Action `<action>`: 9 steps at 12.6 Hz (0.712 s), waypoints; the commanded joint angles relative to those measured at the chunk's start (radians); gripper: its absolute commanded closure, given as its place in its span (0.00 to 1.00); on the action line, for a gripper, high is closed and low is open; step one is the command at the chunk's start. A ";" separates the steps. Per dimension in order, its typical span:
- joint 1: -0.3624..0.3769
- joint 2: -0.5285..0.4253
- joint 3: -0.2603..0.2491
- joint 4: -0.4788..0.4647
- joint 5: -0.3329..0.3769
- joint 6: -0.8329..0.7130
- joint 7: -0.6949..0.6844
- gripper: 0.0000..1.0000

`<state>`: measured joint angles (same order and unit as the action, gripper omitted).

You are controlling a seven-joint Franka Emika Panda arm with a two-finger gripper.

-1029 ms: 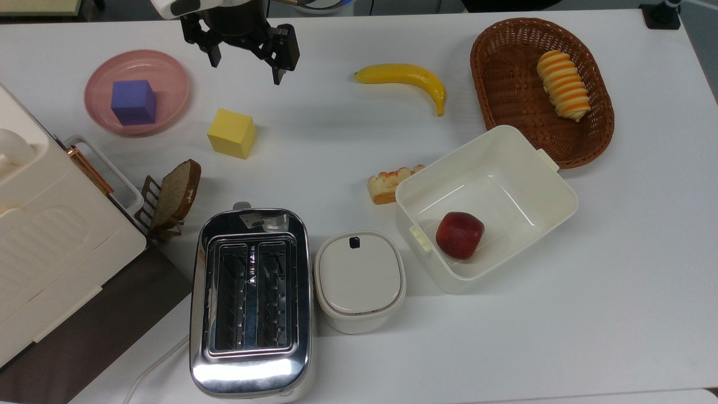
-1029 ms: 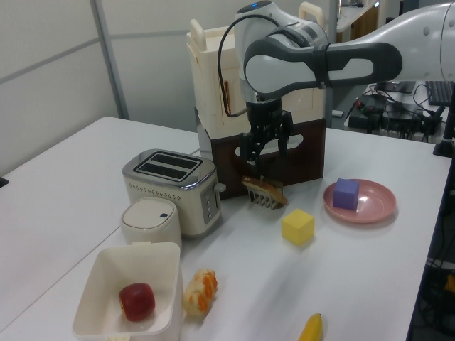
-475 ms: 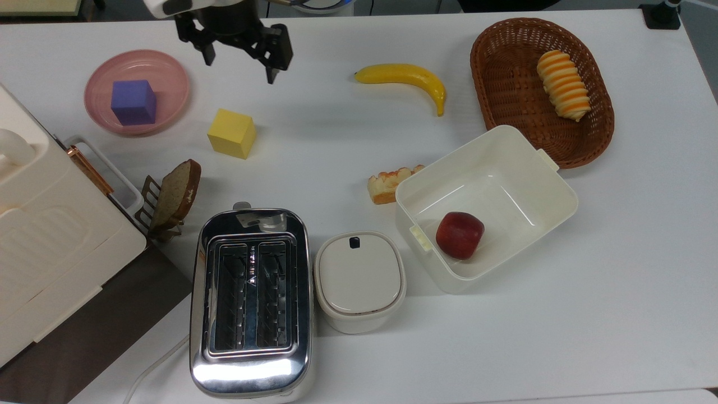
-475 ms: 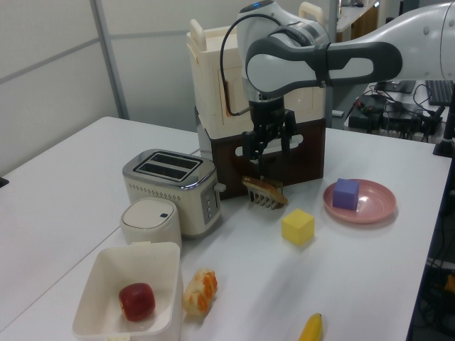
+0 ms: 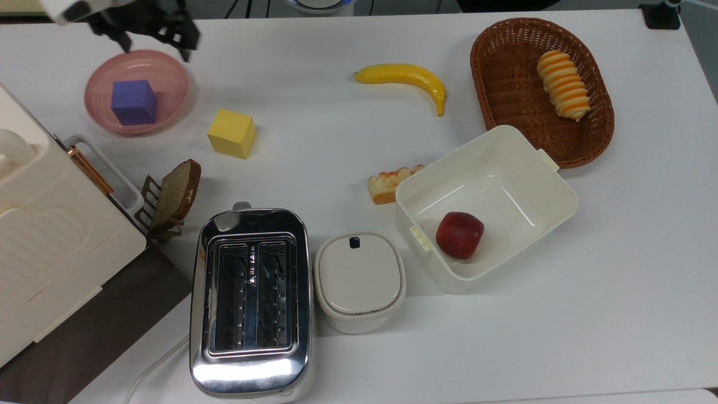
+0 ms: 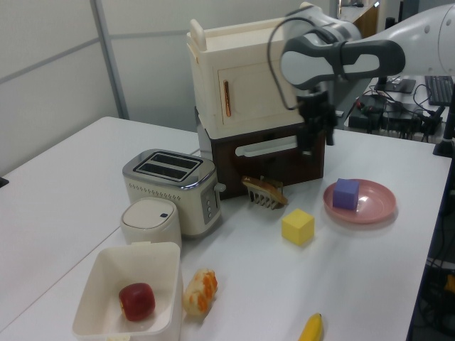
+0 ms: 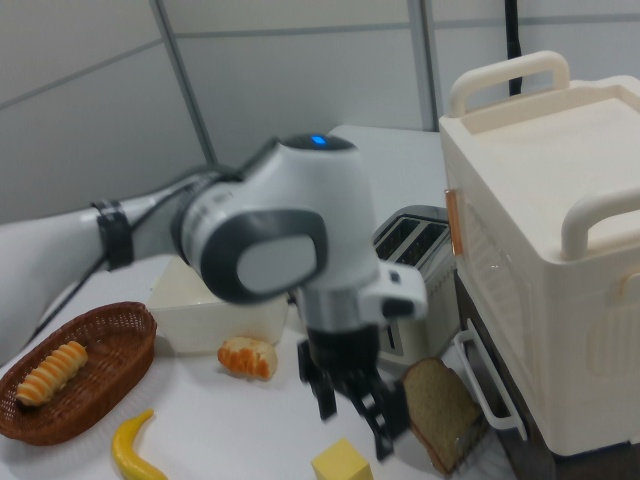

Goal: Put the purple cube on the table
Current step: 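Move the open gripper over the purple cube on the pink plate, then lower the gripper and close it on the purple cube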

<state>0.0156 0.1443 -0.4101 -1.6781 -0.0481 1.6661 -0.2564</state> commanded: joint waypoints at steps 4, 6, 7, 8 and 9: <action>0.012 0.085 -0.138 -0.181 0.001 0.315 -0.199 0.00; 0.011 0.144 -0.138 -0.186 -0.010 0.357 -0.211 0.00; 0.011 0.159 -0.138 -0.207 -0.025 0.377 -0.239 0.00; 0.006 0.173 -0.138 -0.239 -0.027 0.427 -0.259 0.00; -0.002 0.188 -0.138 -0.256 -0.029 0.466 -0.267 0.00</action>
<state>0.0147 0.3197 -0.5366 -1.8632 -0.0582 2.0283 -0.4708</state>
